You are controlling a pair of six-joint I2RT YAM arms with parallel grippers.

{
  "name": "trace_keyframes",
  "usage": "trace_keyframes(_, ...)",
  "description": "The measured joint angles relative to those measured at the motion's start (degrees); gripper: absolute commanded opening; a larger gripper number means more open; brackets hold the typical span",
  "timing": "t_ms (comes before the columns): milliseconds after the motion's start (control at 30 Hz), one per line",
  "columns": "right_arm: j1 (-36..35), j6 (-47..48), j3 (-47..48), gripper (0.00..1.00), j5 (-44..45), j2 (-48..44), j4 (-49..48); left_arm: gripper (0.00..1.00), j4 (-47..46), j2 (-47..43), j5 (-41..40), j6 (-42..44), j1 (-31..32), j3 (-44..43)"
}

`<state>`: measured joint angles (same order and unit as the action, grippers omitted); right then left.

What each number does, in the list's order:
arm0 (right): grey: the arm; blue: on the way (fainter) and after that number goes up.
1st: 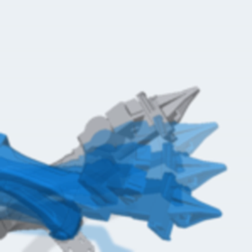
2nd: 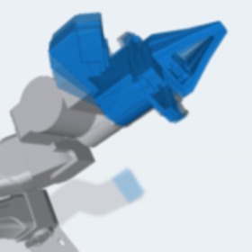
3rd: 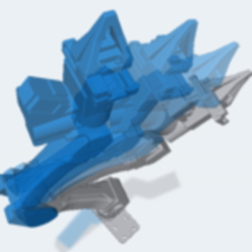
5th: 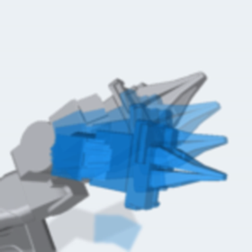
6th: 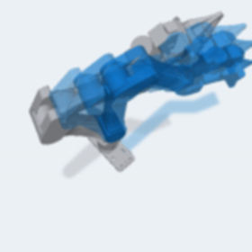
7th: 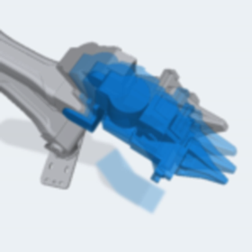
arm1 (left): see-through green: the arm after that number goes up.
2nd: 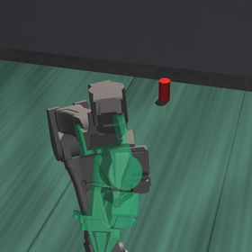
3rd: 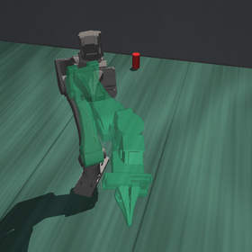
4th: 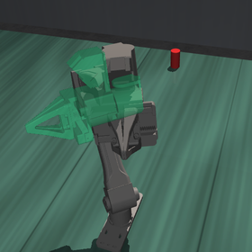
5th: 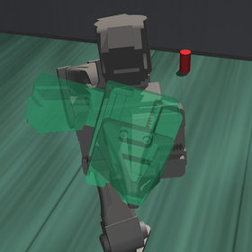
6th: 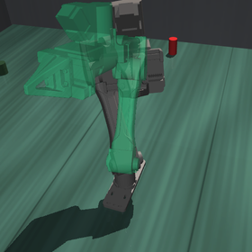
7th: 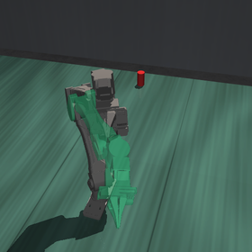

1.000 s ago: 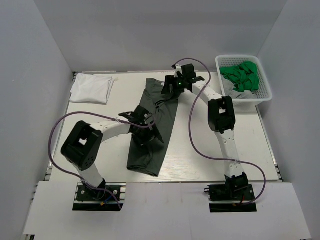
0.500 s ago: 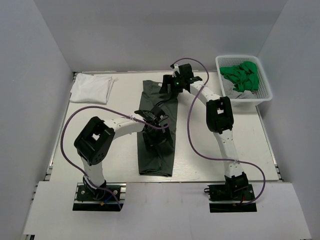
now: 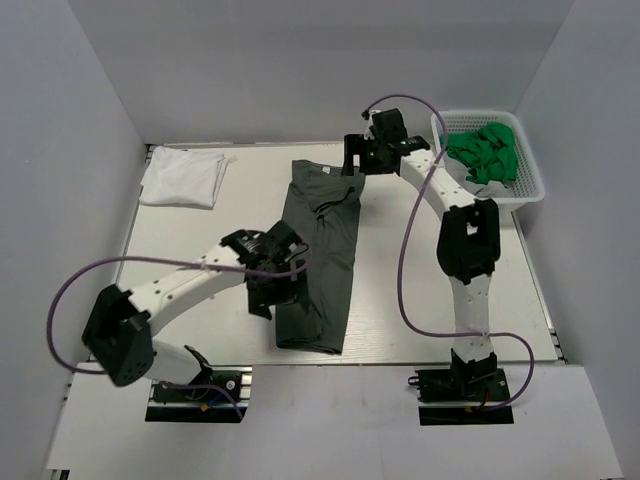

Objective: Fold and stack the t-shirts
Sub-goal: Rotate the tshirt 90 degrees

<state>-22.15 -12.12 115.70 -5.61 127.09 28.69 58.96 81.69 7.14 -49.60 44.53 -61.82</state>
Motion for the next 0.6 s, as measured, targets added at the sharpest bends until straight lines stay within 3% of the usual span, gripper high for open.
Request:
trace_keyframes(100, -1.03, 0.07, -6.99, 0.9, 1.49, -6.88, 1.27, 1.0, 1.97, -6.03, -2.01, -0.98, -0.46, 5.31)
trace_keyframes(233, -5.44, -1.6, -20.65, 0.9, 1.16, -14.49, 1.22, 1.0, 2.6, -9.94, -5.81, -2.05, -0.55, 6.27)
trace_keyframes(367, -11.89, -5.01, -30.4, 0.9, -0.11, -15.21, 0.74, 1.0, 2.27, -10.99, -8.5, -2.08, -0.57, 6.27)
trace_keyframes(600, -14.6, -7.76, -30.67, 0.9, -1.16, -10.25, 0.35, 1.0, 0.31, -8.46, -9.51, 0.11, -0.57, 6.25)
